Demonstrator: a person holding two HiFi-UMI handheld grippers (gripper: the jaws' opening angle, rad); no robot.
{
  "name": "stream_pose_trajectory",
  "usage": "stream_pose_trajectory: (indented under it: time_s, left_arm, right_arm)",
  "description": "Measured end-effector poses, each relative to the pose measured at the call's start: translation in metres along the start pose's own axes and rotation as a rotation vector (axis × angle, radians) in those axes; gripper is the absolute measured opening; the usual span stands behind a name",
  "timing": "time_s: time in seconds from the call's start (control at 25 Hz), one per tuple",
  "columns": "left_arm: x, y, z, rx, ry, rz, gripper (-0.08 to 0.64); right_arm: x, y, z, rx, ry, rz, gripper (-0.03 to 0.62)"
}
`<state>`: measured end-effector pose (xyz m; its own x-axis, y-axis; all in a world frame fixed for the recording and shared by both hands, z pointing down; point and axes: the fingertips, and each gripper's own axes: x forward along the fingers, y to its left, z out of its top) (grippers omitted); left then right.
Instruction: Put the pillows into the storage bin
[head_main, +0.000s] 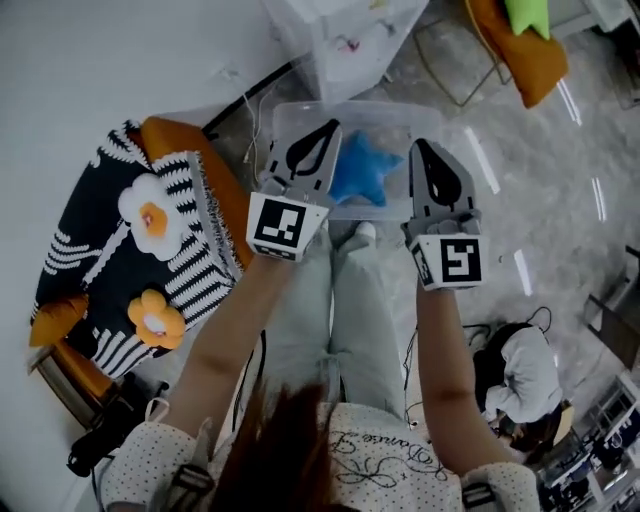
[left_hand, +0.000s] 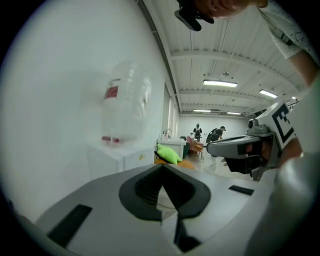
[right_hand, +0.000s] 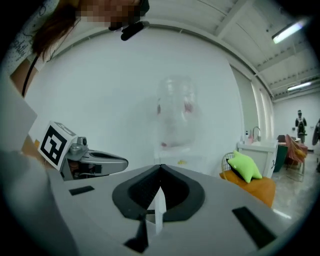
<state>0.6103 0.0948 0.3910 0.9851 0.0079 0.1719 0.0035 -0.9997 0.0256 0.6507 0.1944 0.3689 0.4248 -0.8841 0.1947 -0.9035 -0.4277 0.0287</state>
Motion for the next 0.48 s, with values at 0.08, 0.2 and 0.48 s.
stream_pose_trajectory:
  time_s: [0.08, 0.2, 0.48]
  left_arm:
    - [-0.017, 0.0, 0.032, 0.005, -0.036, 0.001, 0.003]
    - [-0.04, 0.0, 0.071, -0.007, -0.059, -0.001, 0.002]
    - [-0.085, 0.007, 0.153, 0.027, -0.113, -0.008, 0.003]
  right_arm:
    - [-0.012, 0.011, 0.035, -0.002, -0.035, 0.001, 0.011]
    - [-0.028, 0.025, 0.082, -0.02, -0.077, -0.017, 0.011]
    - [-0.052, 0.056, 0.193, -0.097, -0.22, -0.005, 0.011]
